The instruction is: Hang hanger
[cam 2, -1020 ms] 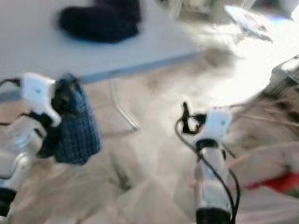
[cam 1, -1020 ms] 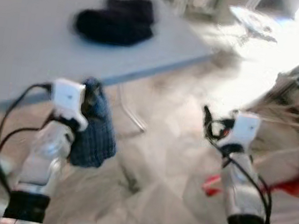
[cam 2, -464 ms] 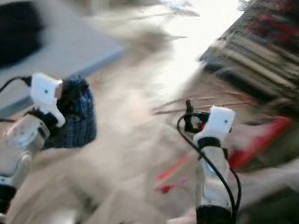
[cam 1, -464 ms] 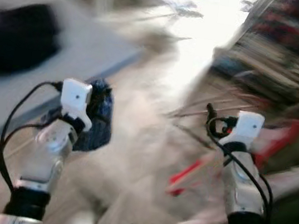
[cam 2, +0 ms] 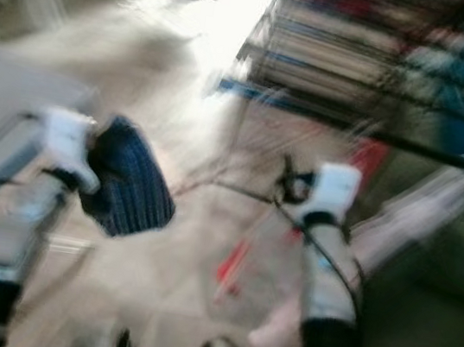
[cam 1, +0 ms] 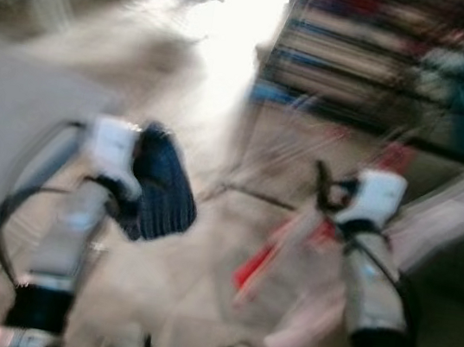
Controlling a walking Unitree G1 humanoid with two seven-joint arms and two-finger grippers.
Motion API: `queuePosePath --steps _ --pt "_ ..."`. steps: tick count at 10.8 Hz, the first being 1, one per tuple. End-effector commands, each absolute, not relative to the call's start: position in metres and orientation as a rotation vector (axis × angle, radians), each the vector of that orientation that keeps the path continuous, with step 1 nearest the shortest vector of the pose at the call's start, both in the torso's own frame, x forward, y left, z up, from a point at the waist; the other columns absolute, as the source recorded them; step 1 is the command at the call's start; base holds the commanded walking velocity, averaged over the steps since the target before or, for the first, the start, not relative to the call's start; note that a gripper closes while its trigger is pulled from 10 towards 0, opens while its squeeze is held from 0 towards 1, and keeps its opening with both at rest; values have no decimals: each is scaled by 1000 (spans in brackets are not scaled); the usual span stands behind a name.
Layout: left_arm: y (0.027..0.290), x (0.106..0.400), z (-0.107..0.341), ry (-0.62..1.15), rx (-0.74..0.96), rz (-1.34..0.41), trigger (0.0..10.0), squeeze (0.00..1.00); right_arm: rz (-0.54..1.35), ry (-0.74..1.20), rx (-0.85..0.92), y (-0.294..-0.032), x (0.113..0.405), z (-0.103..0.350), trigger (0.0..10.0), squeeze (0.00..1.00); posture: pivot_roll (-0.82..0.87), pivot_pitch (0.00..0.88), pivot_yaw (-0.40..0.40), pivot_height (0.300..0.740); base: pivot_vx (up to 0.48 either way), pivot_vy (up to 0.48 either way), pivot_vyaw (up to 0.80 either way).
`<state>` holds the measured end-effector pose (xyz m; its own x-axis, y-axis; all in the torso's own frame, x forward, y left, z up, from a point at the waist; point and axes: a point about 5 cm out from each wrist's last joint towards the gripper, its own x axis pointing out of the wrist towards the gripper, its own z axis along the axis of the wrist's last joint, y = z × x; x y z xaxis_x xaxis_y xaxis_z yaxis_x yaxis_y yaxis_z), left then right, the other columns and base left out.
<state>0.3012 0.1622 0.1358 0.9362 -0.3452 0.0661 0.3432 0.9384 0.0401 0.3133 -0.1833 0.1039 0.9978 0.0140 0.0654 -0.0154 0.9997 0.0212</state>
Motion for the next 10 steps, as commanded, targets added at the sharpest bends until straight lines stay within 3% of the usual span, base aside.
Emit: queuePosePath --steps 1,3,6,10 --pt "173 301 141 -84 48 -332 10000 0 30 -69 33 -175 314 105 10000 0 74 128 -69 740 0 446 -800" --pt "171 301 142 -88 56 -345 10000 0 30 -71 37 -174 314 104 10000 0 74 130 -68 740 0 448 -613" --pt "166 298 142 -101 57 -352 10000 0 31 -72 37 -174 313 104 10000 0 77 133 -69 740 80 421 0" --pt "161 291 140 -109 56 -337 10000 0 148 -36 72 -155 315 101 10000 0 88 144 -73 740 0 0 0"
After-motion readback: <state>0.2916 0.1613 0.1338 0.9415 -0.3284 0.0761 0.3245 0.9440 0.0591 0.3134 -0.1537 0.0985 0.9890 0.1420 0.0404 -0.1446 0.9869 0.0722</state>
